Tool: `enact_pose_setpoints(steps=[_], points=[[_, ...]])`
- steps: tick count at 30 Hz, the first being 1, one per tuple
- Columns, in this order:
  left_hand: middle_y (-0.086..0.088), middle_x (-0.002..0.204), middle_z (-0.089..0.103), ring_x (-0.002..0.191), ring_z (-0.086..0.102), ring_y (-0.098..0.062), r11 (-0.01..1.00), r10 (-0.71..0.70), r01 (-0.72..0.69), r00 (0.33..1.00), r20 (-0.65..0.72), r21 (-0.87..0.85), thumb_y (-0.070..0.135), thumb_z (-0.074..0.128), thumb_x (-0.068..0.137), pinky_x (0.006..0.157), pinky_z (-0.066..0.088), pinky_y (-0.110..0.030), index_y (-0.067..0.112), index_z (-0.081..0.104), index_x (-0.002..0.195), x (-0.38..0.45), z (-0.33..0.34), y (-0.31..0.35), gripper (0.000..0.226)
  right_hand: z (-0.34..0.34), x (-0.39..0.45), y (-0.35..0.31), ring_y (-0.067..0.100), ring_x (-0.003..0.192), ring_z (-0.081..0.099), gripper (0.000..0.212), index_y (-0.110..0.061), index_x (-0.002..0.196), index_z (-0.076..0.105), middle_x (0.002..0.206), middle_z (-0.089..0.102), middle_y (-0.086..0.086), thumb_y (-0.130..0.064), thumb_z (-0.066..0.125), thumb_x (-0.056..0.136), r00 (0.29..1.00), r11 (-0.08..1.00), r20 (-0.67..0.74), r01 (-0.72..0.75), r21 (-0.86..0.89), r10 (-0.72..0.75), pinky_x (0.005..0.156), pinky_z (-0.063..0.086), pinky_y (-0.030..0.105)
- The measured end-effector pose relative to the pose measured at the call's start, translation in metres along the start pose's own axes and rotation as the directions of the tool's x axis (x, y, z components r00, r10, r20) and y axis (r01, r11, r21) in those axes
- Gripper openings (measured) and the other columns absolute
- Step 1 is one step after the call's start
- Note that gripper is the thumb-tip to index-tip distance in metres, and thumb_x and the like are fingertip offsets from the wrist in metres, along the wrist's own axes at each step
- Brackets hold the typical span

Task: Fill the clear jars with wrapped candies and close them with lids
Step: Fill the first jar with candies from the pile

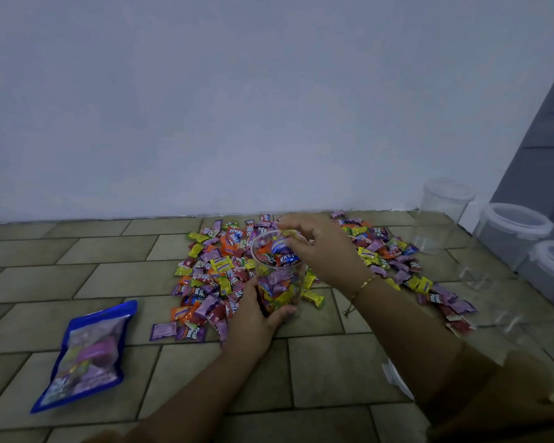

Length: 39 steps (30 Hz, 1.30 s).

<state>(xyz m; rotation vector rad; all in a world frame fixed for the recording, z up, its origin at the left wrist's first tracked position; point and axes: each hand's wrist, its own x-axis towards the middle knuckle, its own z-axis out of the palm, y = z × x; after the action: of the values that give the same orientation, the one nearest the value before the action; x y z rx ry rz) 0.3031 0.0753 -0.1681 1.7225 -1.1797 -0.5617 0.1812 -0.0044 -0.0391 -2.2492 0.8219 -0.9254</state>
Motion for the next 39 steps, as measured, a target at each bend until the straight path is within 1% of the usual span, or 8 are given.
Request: enact_pose_setpoints(steps=[6, 8, 13, 19, 26, 31, 35, 39], points=[[0.007, 0.133, 0.048, 0.117, 0.043, -0.005, 0.999, 0.033, -0.033, 0.999, -0.027, -0.003, 0.065, 0.062, 0.062, 0.097, 0.037, -0.024, 0.017, 0.03, 0.142, 0.0, -0.001, 0.005, 0.099, -0.001, -0.002, 0.014, -0.009, 0.071, 0.055, 0.021, -0.018, 0.104, 0.069, 0.097, 0.064, -0.007, -0.009, 0.055, 0.092, 0.971, 0.967, -0.211, -0.058, 0.246, 0.112, 0.065, 0.043, 0.009], [0.008, 0.135, 0.048, 0.122, 0.042, -0.007, 0.999, 0.043, -0.043, 0.998, -0.043, -0.01, 0.064, 0.063, 0.064, 0.101, 0.036, -0.026, 0.017, 0.03, 0.143, 0.0, -0.001, 0.003, 0.098, -0.001, -0.002, 0.027, -0.006, 0.078, 0.055, 0.022, -0.015, 0.108, 0.068, 0.106, 0.065, 0.001, -0.01, 0.052, 0.093, 0.959, 0.978, -0.225, -0.138, 0.158, 0.172, 0.069, 0.043, 0.011], [0.005, 0.141, 0.044, 0.131, 0.04, -0.012, 0.999, 0.038, -0.039, 0.994, -0.106, -0.007, 0.078, 0.059, 0.064, 0.108, 0.038, -0.039, 0.02, 0.025, 0.146, 0.003, -0.001, 0.0, 0.106, 0.016, -0.01, 0.071, 0.021, 0.134, 0.036, 0.048, -0.016, 0.14, 0.041, 0.148, 0.038, 0.006, -0.009, 0.048, 0.094, 0.907, 0.869, 0.22, -0.239, -0.434, 0.359, 0.107, 0.031, 0.031], [0.011, 0.14, 0.041, 0.128, 0.037, -0.005, 0.998, 0.058, -0.058, 0.992, -0.115, -0.001, 0.066, 0.063, 0.069, 0.102, 0.035, -0.025, 0.02, 0.024, 0.146, 0.004, 0.001, 0.002, 0.098, 0.04, -0.027, 0.09, 0.027, 0.146, -0.008, 0.074, -0.034, 0.15, 0.003, 0.159, -0.007, -0.001, -0.027, 0.048, 0.092, 0.784, 0.762, 0.425, -0.092, -0.641, 0.452, 0.114, 0.013, 0.054], [0.002, 0.143, 0.042, 0.132, 0.038, -0.013, 0.998, 0.055, -0.054, 0.992, -0.11, 0.011, 0.066, 0.062, 0.068, 0.104, 0.035, -0.028, 0.017, 0.022, 0.147, 0.006, 0.0, -0.003, 0.101, 0.039, -0.026, 0.099, 0.026, 0.132, 0.035, 0.048, -0.028, 0.141, 0.036, 0.149, 0.031, 0.002, -0.021, 0.045, 0.094, 0.841, 0.694, 0.391, 0.025, -0.719, 0.375, 0.103, 0.037, 0.043], [0.002, 0.143, 0.042, 0.131, 0.038, -0.014, 0.999, 0.05, -0.051, 0.994, -0.097, -0.007, 0.064, 0.062, 0.067, 0.103, 0.034, -0.026, 0.015, 0.024, 0.147, 0.005, 0.001, 0.0, 0.101, 0.036, -0.026, 0.099, 0.028, 0.122, 0.044, 0.043, -0.021, 0.135, 0.043, 0.133, 0.045, 0.008, -0.021, 0.049, 0.092, 0.85, 0.655, 0.374, 0.046, -0.754, 0.371, 0.097, 0.043, 0.04], [0.0, 0.145, 0.039, 0.133, 0.036, -0.016, 0.999, 0.036, -0.037, 0.995, -0.089, 0.0, 0.065, 0.061, 0.067, 0.106, 0.034, -0.03, 0.013, 0.022, 0.147, 0.004, 0.0, -0.001, 0.104, 0.031, -0.023, 0.096, 0.028, 0.114, 0.052, 0.033, -0.012, 0.126, 0.051, 0.124, 0.054, 0.01, -0.012, 0.047, 0.093, 0.858, 0.759, 0.298, -0.15, -0.633, 0.418, 0.094, 0.044, 0.036], [0.0, 0.146, 0.039, 0.134, 0.037, -0.017, 1.0, 0.019, -0.019, 0.997, -0.07, 0.006, 0.076, 0.057, 0.062, 0.109, 0.037, -0.041, 0.016, 0.021, 0.147, 0.005, 0.0, -0.003, 0.111, 0.017, -0.024, 0.09, 0.018, 0.072, 0.045, 0.012, -0.014, 0.08, 0.049, 0.073, 0.046, -0.001, -0.012, 0.052, 0.092, 0.908, 0.878, 0.099, -0.36, -0.314, 0.407, 0.069, 0.037, 0.028]])
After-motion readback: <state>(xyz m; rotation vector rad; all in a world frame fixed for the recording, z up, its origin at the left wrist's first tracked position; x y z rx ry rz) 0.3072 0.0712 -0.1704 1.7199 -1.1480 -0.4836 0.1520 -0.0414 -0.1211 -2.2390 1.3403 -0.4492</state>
